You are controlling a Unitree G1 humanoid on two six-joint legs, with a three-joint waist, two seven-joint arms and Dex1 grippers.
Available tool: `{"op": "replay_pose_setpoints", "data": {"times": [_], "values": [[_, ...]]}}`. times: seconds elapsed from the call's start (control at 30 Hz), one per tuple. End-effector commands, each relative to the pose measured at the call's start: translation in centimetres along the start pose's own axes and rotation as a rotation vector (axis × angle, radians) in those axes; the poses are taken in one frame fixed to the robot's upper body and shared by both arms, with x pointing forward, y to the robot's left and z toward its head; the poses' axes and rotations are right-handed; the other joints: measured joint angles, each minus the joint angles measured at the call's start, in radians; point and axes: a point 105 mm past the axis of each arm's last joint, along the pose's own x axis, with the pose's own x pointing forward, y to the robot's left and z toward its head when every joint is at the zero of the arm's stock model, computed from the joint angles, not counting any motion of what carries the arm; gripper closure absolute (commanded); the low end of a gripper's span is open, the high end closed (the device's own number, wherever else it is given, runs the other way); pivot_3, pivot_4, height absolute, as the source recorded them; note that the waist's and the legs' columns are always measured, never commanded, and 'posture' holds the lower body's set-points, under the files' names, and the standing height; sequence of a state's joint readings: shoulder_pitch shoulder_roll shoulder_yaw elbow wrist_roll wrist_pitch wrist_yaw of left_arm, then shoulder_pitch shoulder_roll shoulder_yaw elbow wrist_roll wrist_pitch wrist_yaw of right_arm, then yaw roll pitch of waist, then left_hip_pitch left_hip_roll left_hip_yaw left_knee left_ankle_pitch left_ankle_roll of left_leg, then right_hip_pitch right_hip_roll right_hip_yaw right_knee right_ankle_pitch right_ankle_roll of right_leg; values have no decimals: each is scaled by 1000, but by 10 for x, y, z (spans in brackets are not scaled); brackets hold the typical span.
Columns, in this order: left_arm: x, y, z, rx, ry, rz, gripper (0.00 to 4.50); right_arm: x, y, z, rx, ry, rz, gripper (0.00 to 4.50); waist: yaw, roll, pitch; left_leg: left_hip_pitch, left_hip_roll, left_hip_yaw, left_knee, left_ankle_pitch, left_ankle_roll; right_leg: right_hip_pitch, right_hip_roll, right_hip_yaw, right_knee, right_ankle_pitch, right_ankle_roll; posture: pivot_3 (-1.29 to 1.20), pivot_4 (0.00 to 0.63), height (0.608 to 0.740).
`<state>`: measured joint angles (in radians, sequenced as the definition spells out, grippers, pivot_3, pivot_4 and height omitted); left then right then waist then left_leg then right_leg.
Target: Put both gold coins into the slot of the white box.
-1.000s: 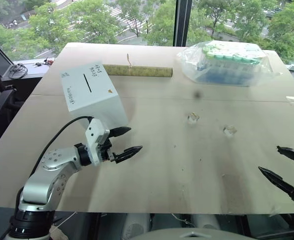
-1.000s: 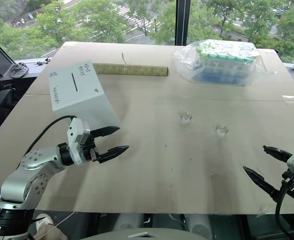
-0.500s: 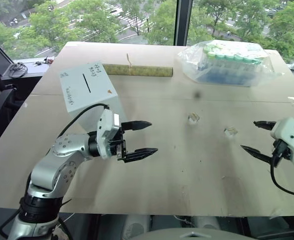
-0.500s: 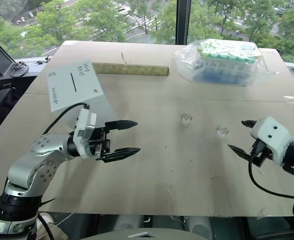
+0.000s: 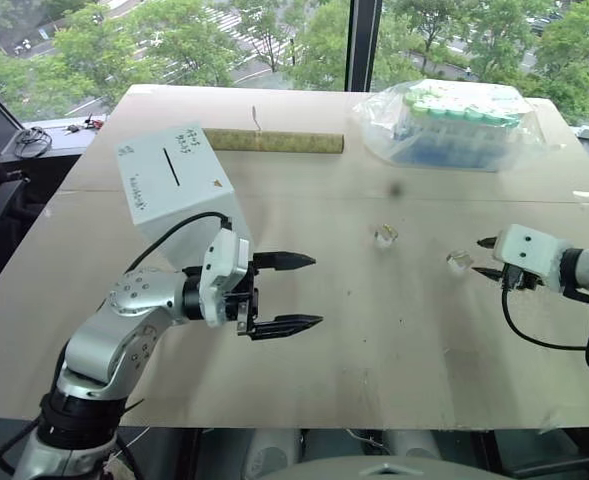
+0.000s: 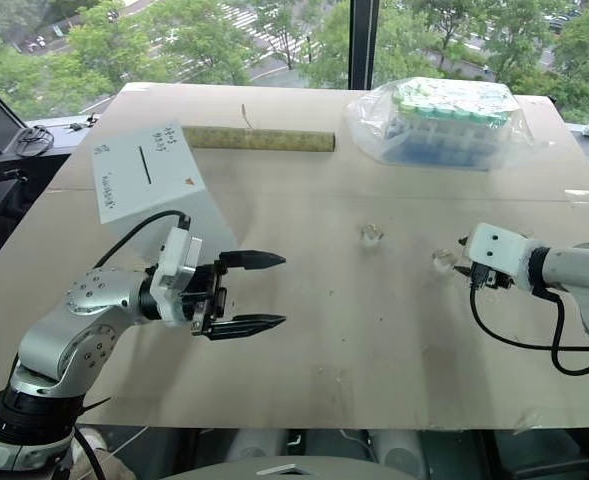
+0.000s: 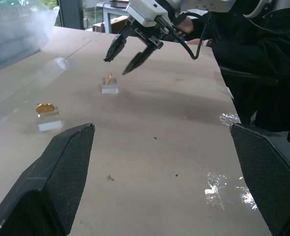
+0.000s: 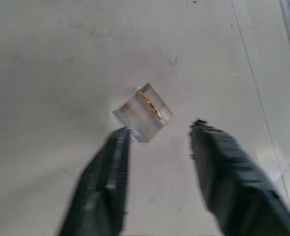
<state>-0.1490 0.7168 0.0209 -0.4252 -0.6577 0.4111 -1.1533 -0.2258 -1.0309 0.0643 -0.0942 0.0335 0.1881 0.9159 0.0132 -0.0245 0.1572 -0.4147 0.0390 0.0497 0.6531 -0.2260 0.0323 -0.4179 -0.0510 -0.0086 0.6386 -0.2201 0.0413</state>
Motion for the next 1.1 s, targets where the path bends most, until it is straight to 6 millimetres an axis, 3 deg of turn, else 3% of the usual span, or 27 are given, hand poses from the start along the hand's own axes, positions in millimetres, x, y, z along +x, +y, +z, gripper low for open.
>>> {"op": "replay_pose_setpoints", "data": {"times": [0.03, 0.83, 0.97, 1.1], "values": [[1, -4, 9, 53, -16, -4, 0, 0, -6, 7, -43, -25, -4, 3061, 1, 0, 0, 0, 0, 0, 0, 0, 0, 0, 0, 0, 0, 0, 0, 0, 150, 740], [-4, -4, 5, 48, -19, 18, 0, 16, -12, 12, -110, -49, 28, 3061, -1, 0, 0, 1, 0, 0, 1, 0, 0, 0, 0, 0, 2, 2, -3, 0, 150, 740], [-3, -5, 6, 53, -22, 16, 0, 16, -11, 12, -113, -47, 38, 4371, 0, 0, 0, 1, 0, 0, 1, 0, 0, 0, 0, 0, 2, 2, -3, 0, 150, 740], [-3, -6, 6, 55, -24, 15, 0, 16, -10, 12, -112, -44, 46, 4453, 0, 0, 0, 1, 0, 0, 1, 0, 0, 0, 0, 0, 2, 2, -3, 0, 150, 740]]}}
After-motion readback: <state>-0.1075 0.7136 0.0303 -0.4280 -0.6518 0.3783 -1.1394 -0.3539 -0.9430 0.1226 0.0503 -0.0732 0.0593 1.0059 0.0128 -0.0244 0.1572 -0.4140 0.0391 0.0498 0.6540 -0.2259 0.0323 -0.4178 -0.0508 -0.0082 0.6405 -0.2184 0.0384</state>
